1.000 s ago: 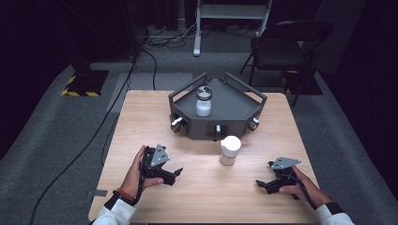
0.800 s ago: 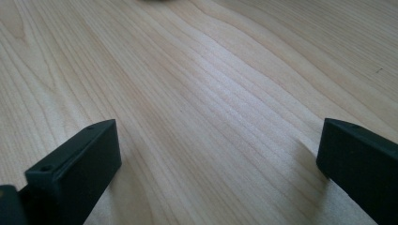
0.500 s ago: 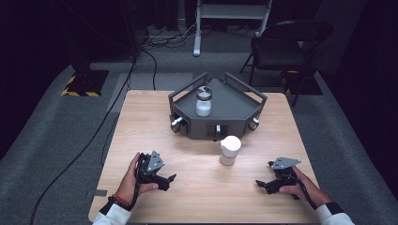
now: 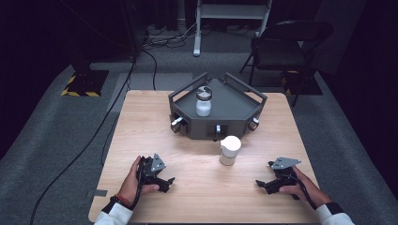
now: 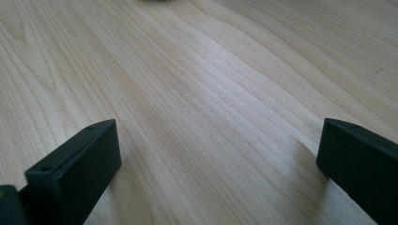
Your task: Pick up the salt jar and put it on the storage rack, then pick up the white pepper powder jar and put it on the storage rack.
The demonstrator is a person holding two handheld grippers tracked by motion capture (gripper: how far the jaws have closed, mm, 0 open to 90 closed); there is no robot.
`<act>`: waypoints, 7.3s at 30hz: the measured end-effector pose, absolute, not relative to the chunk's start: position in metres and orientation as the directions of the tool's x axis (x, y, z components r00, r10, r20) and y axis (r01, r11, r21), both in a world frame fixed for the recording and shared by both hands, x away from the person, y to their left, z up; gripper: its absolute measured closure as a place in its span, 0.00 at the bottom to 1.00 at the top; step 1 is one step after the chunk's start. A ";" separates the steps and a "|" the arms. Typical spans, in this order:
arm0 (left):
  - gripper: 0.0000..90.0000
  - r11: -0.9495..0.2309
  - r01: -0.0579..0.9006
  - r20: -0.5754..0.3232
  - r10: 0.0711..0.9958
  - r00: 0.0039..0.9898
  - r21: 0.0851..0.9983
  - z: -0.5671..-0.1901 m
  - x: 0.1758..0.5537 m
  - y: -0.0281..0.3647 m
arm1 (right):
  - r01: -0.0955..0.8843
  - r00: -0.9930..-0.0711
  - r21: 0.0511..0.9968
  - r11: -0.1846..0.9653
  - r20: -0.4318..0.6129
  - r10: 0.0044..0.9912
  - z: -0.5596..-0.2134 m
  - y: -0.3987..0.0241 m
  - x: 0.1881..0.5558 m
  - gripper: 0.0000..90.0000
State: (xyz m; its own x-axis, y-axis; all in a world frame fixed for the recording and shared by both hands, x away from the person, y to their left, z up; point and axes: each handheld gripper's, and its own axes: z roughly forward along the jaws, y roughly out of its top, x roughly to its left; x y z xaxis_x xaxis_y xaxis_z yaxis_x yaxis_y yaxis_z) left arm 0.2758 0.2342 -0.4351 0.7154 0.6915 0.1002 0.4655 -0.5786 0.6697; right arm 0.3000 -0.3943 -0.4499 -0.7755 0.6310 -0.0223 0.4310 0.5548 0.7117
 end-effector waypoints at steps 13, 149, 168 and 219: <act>0.01 -0.531 0.522 0.018 0.713 0.701 0.667 -0.446 0.286 0.245 | 0.430 -0.777 0.711 0.556 -0.023 0.630 -0.450 -0.394 0.301 0.00; 0.00 -0.503 0.512 -0.001 0.713 0.702 0.696 -0.454 0.284 0.255 | 0.308 -0.816 0.839 0.448 -0.009 0.579 -0.423 -0.308 0.347 0.03; 0.00 -0.503 0.512 -0.002 0.712 0.702 0.696 -0.454 0.284 0.255 | 0.362 -0.801 0.868 0.340 0.103 0.589 -0.453 -0.308 0.354 0.26; 0.00 -0.505 0.510 -0.001 0.710 0.704 0.696 -0.454 0.284 0.255 | 0.267 -0.713 0.930 0.254 0.013 0.701 -0.399 -0.316 0.316 0.32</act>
State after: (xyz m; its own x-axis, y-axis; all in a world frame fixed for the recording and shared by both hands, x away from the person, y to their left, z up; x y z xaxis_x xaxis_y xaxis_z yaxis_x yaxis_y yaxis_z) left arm 0.2841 0.2550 -0.4543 0.7038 0.7104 -0.0009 0.5104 -0.5047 0.6962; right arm 0.3159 -0.3156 -0.3990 -0.7127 0.7013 0.0132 0.2670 0.2538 0.9297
